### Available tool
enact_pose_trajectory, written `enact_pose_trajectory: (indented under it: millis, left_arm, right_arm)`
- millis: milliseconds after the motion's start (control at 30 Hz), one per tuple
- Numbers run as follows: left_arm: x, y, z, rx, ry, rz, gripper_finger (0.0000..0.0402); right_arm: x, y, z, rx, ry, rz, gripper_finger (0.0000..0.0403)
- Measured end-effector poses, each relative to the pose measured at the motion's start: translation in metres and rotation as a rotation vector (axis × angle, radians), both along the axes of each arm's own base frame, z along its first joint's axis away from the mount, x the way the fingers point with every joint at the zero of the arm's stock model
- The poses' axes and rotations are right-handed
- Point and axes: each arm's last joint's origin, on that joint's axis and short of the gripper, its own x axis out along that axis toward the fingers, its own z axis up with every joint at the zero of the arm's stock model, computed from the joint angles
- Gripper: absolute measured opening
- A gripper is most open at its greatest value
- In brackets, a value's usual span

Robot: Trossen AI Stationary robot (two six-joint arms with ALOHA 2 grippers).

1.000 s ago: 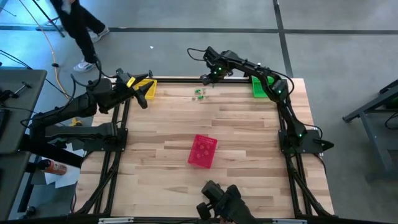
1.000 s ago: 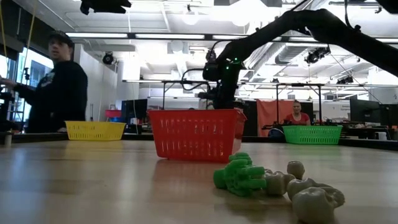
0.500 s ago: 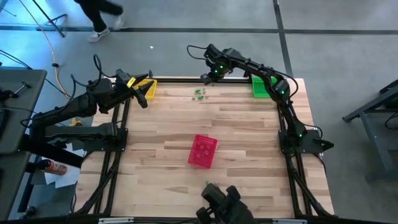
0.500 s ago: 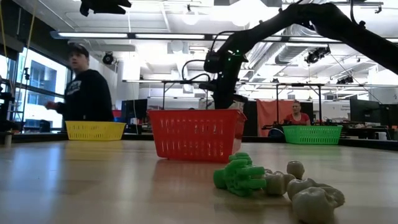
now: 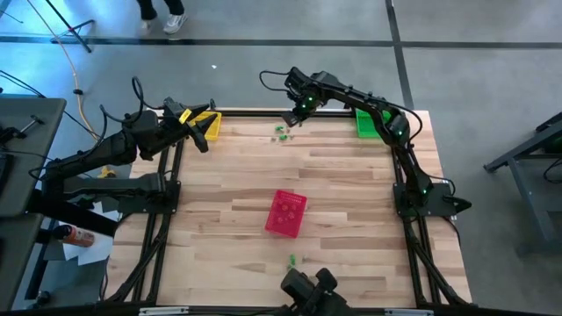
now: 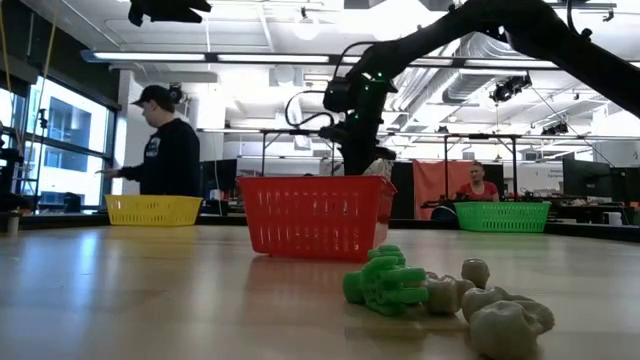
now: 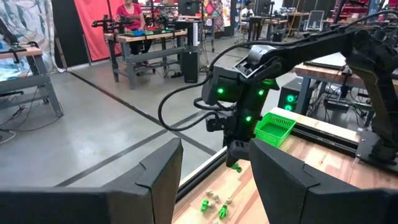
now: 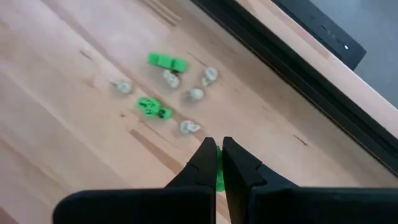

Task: Sort Halloween decoration
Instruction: Put the green skeleton toy into the yellow bin

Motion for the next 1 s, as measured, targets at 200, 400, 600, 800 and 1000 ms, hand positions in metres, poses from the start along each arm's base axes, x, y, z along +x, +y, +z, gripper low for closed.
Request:
enact_pose_trajectory:
  millis: [200,400,600,800,1000]
  left_arm:
    - [0.000,0.000,0.000,0.000,0.000,-0.001,0.0176]
    - [0.000,0.000,0.000,0.000,0.000,-0.001,0.0176]
    - [0.000,0.000,0.000,0.001,-0.003,-0.001,0.0176]
    - [0.000,0.000,0.002,0.006,-0.021,-0.001,0.0176]
    - [0.001,-0.001,0.004,0.009,-0.046,-0.038,0.0176]
  right_arm:
    - [-0.003,0.004,0.017,-0.037,-0.022,0.014,0.0000]
    - [-0.022,0.020,0.023,-0.079,-0.050,-0.014,0.0000]
    - [-0.057,0.047,0.021,-0.072,-0.208,-0.081,0.0000]
    - [-0.075,0.066,0.034,-0.111,-0.383,-0.109,0.0000]
    - [-0.072,0.077,0.046,-0.167,-0.464,-0.056,0.0000]
